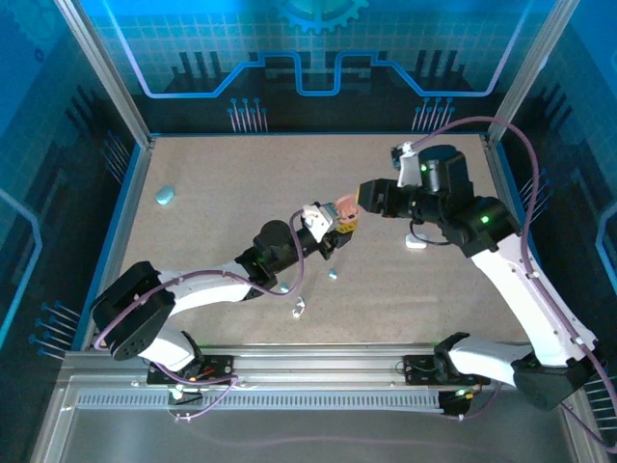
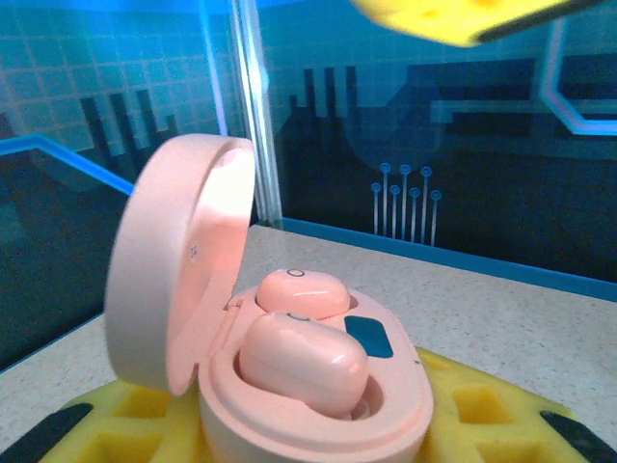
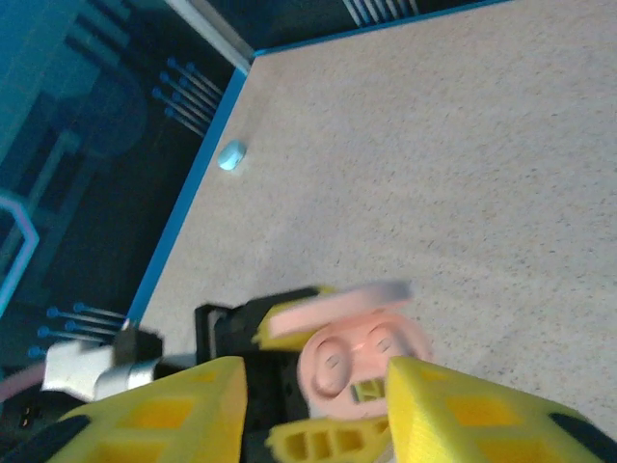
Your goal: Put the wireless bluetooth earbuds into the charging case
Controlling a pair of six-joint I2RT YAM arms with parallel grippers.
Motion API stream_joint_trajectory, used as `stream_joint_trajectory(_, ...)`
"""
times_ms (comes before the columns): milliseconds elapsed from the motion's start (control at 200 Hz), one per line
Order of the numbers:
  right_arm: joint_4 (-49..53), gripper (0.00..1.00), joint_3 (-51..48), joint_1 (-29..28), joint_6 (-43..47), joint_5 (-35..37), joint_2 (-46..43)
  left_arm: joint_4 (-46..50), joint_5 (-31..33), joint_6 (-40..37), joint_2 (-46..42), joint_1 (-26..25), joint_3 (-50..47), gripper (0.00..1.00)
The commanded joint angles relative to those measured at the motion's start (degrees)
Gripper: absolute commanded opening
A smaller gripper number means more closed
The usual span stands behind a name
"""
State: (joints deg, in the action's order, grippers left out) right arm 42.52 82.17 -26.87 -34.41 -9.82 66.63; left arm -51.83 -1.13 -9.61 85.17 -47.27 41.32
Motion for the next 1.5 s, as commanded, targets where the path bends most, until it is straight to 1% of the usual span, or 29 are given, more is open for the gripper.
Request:
stream_joint_trajectory(0, 0.77, 0.48, 2.15, 3.38, 0.91, -4.91, 2.84, -3.36, -6.08, -2.04, -2.67, 0.06, -1.17, 0.37)
stream_joint_trajectory(165, 2.20, 0.55, 5.79, 5.05, 1.87, -10.37, 8.66, -3.27, -9.94, -2.37, -3.56, 0.16, -1.20, 0.37)
stream_joint_trajectory(315, 5.72, 0.57, 8.34, 5.34, 4.18, -16.30, 13.60, -3.15, -10.14, -1.27, -3.96, 0.24, -0.52, 0.37)
stream_joint_trajectory(415, 6.94, 0.57, 7.31, 5.34, 5.61, -18.68, 13.68, -3.17, -9.86, 1.04, -3.99, 1.20, 0.00, 0.38)
stream_joint_trajectory(495, 6.16, 0.57, 4.37, 5.58, 6.02, -19.36, 11.58, -3.52, -10.10, 2.92, -4.04, 2.13, 0.14, 0.38)
stream_joint_trajectory(535, 5.15, 0.57, 2.71, 6.06, 5.77, -20.84, 10.53, -3.79, -10.56, 3.56, -4.12, 2.56, 0.25, 0.38)
stream_joint_trajectory(685, -0.36, 0.59, -3.71, 9.12, 2.61, -31.16, 7.42, -3.80, -12.98, 5.35, -4.56, 3.65, 0.61, 0.38)
stream_joint_trajectory(730, -1.93, 0.61, -5.20, 9.92, 1.80, -34.30, 7.14, -3.80, -14.00, 5.77, -4.66, 3.76, 0.80, 0.38)
stream_joint_trajectory(835, -4.81, 0.64, -7.64, 10.82, 0.30, -40.41, 7.44, -3.29, -16.63, 7.22, -4.86, 4.40, 1.51, 0.40)
stream_joint_trajectory(956, -7.81, 0.63, -9.47, 10.86, -1.49, -47.34, 9.22, -3.25, -19.57, 9.09, -4.77, 4.94, 2.48, 0.40)
stream_joint_trajectory(1086, -9.57, 0.59, -10.93, 10.81, -2.41, -49.86, 10.10, -3.26, -21.10, 10.43, -4.70, 5.31, 3.14, 0.41)
stream_joint_trajectory(1151, -11.02, 0.54, -11.73, 10.85, -3.08, -51.38, 9.93, -3.32, -21.28, 11.07, -4.66, 5.57, 3.19, 0.41)
stream_joint_trajectory(1191, -11.77, 0.48, -12.19, 10.81, -3.29, -52.08, 9.68, -3.39, -21.49, 11.27, -4.78, 5.75, 3.23, 0.41)
stream_joint_trajectory(1326, -11.82, 0.33, -12.82, 11.30, -3.46, -51.20, 9.14, -3.23, -22.16, 12.49, -4.79, 6.49, 3.17, 0.42)
stream_joint_trajectory(1431, -12.74, 0.28, -13.55, 11.84, -4.74, -49.84, 8.66, -0.50, -21.74, 12.47, -4.83, 7.10, 3.48, 0.43)
stream_joint_trajectory(1491, -14.99, 0.25, -14.35, 12.17, -6.71, -48.93, 8.29, 2.30, -21.39, 11.44, -5.00, 7.16, 3.76, 0.46)
